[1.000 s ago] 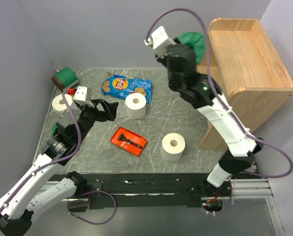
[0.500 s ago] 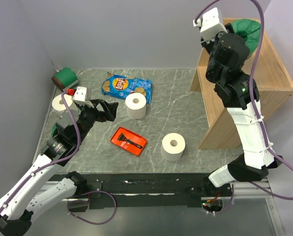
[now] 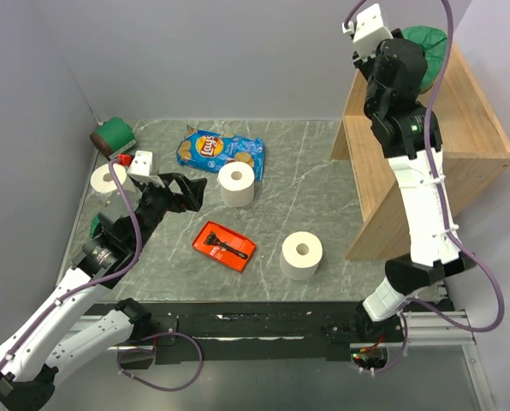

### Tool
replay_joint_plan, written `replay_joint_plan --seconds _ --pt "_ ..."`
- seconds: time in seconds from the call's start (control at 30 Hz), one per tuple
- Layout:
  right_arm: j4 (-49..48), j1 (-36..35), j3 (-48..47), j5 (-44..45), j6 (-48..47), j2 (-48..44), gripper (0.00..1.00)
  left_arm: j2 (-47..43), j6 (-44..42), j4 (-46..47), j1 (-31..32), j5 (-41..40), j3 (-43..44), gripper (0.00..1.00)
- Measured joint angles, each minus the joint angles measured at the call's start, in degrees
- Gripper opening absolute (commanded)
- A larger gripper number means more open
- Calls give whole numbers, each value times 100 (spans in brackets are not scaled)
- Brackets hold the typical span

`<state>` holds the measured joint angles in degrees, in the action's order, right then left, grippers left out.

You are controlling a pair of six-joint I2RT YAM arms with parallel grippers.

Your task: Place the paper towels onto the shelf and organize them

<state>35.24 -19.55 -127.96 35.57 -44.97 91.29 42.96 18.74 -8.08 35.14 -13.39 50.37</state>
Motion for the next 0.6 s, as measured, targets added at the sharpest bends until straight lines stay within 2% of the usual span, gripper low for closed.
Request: replay_joint_plan --seconds 0.4,0.5,0.6 --pt "-232 442 -227 -758 151 516 52 2 -2 0 11 0 0 96" --pt "-269 601 -289 -949 291 549 56 2 -2 2 11 0 0 96" --pt "-313 730 -337 -1119 426 560 69 22 -2 2 11 0 0 96"
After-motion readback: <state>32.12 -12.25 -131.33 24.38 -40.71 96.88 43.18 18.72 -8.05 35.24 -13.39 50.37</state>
